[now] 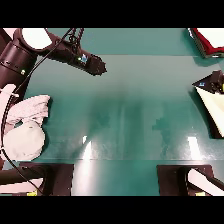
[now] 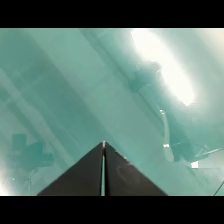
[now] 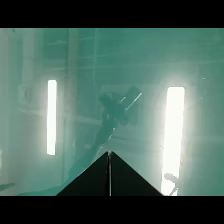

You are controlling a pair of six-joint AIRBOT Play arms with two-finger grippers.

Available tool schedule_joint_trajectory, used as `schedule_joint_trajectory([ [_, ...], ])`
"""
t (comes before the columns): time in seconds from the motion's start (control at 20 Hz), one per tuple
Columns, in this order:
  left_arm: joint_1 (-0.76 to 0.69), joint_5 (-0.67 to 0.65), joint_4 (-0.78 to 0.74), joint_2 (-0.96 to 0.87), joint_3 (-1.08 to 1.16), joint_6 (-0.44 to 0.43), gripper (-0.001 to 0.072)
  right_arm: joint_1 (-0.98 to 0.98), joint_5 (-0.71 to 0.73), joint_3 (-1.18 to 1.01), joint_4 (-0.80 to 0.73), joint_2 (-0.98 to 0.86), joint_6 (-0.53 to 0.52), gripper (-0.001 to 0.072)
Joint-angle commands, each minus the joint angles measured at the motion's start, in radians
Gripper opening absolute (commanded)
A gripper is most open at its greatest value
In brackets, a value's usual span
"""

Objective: Fold the shirts.

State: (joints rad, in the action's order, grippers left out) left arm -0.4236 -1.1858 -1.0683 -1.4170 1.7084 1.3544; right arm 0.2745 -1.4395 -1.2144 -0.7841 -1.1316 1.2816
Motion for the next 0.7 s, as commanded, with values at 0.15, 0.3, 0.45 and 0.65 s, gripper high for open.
schedule_joint_trajectory([
  [0.15, -0.001, 0.000, 0.000, 0.000, 0.000, 0.000, 0.0024, -0.005, 0.000, 0.000, -0.002, 0.001, 0.000, 0.0011],
  [0.3, 0.000, 0.000, 0.000, 0.000, 0.000, 0.000, 0.0024, -0.005, -0.001, 0.000, -0.002, 0.001, 0.000, 0.0011],
  [0.45, -0.001, 0.000, 0.000, 0.000, 0.000, 0.000, 0.0024, -0.005, -0.004, 0.000, -0.003, 0.001, 0.000, 0.0011],
  [0.65, -0.001, 0.041, 0.006, 0.000, 0.001, 0.000, 0.0024, -0.005, -0.011, 0.000, -0.003, 0.001, 0.000, 0.0011],
])
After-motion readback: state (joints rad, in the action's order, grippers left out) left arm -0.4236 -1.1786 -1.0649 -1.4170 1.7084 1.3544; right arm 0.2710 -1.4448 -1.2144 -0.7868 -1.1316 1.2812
